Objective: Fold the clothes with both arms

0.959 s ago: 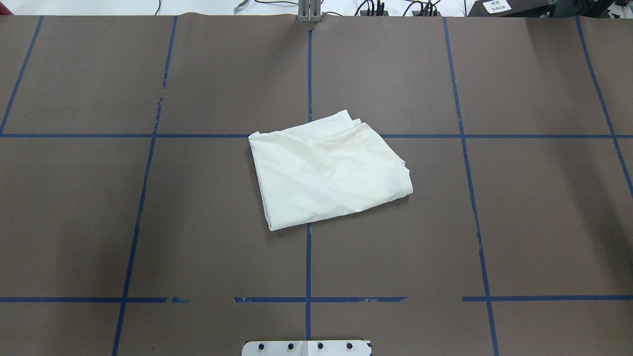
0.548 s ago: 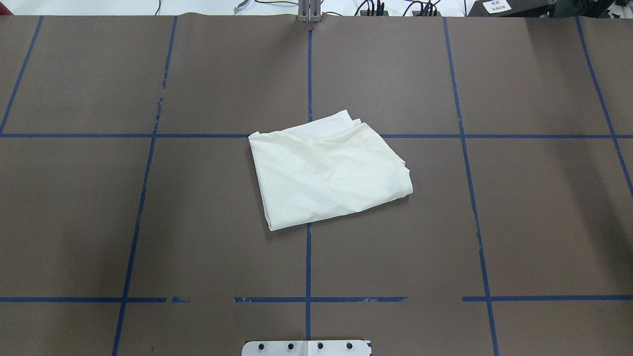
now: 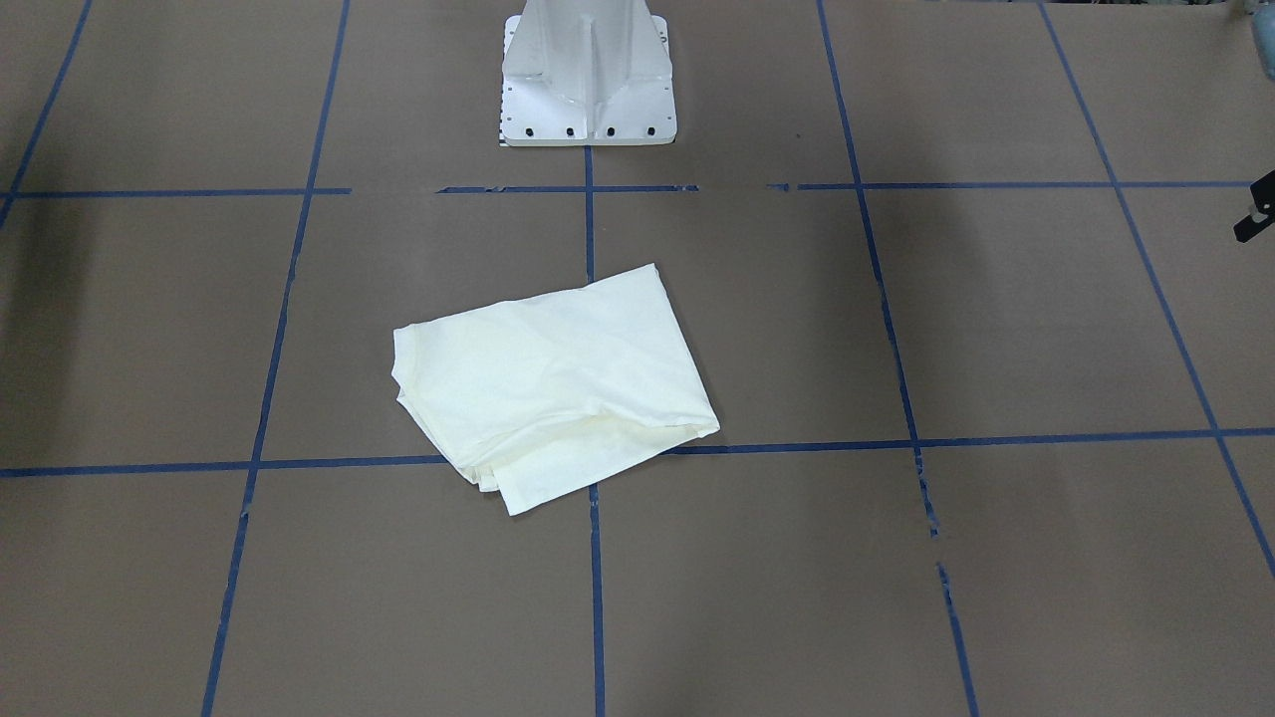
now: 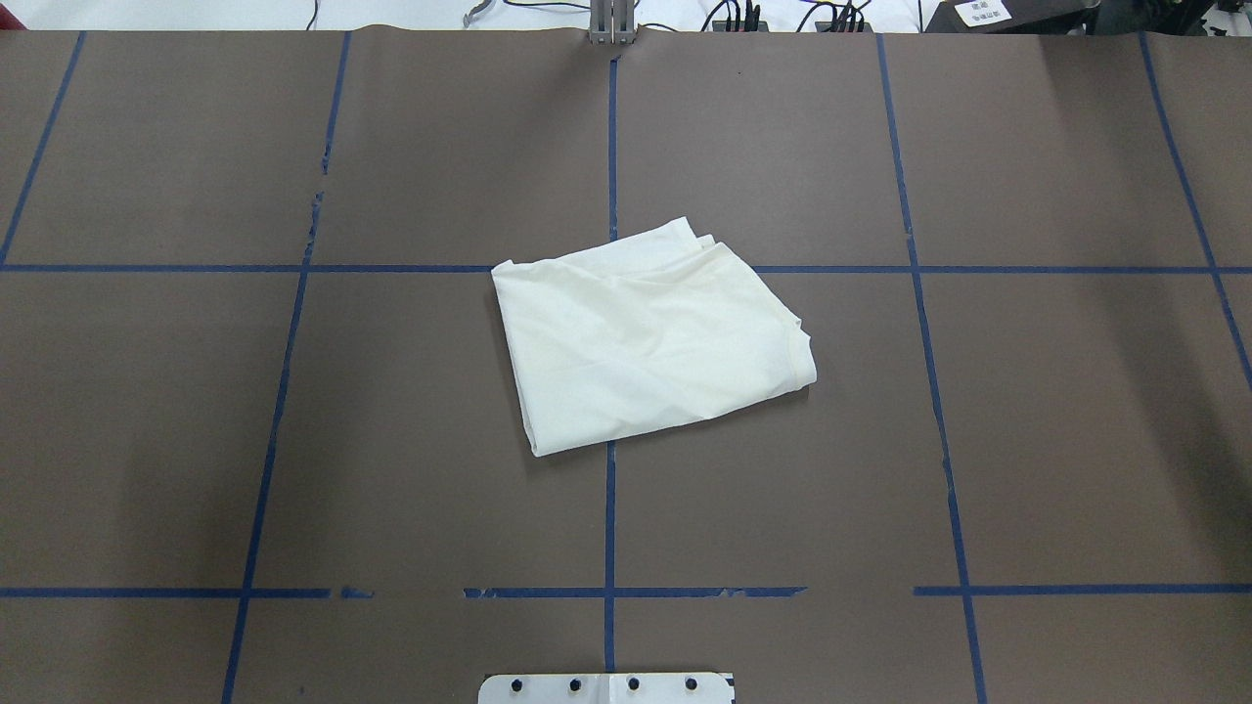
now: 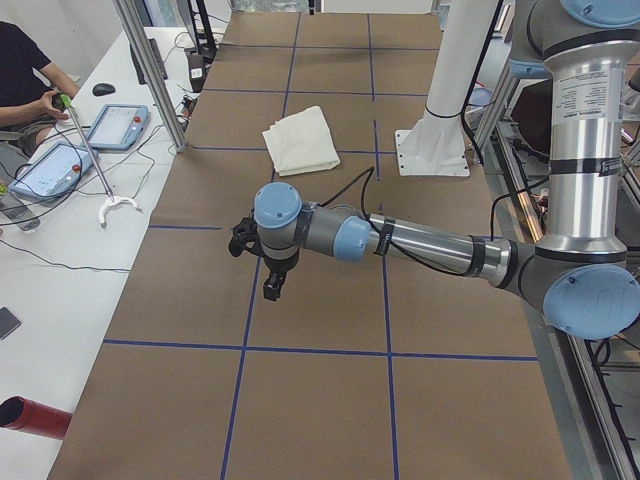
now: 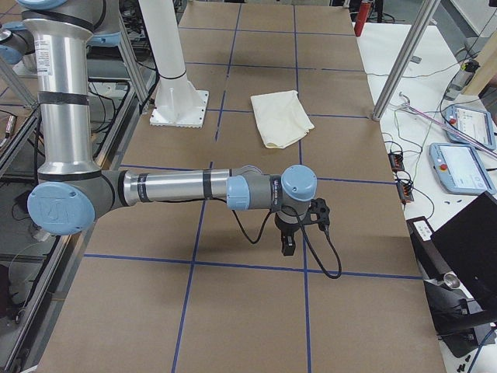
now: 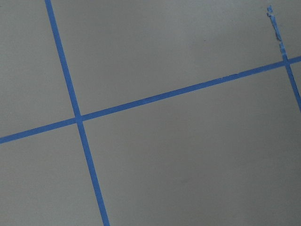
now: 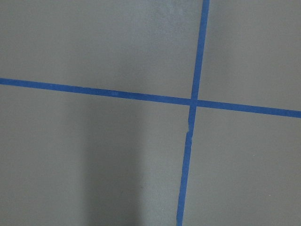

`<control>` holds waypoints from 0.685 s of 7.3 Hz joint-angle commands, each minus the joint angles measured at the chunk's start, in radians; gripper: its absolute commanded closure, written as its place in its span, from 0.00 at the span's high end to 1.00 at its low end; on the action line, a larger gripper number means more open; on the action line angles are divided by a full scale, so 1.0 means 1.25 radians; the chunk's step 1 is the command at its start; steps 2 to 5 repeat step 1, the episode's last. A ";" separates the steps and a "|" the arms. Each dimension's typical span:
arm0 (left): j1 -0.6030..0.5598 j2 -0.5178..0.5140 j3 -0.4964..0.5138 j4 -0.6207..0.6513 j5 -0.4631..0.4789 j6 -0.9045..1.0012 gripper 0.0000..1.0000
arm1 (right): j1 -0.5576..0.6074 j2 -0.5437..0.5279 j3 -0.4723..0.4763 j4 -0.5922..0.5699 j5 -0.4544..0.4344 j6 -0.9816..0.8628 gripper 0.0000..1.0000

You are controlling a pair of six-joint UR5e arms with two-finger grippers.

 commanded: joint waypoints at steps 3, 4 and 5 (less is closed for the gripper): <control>0.000 -0.002 -0.001 0.002 0.000 0.000 1.00 | 0.000 0.000 -0.001 0.001 0.000 0.000 1.00; 0.000 -0.002 -0.001 0.002 0.000 0.000 1.00 | 0.000 0.000 -0.001 0.001 0.000 0.000 1.00; 0.000 -0.002 -0.001 0.002 0.000 0.000 1.00 | 0.000 0.000 -0.001 0.001 0.000 0.000 1.00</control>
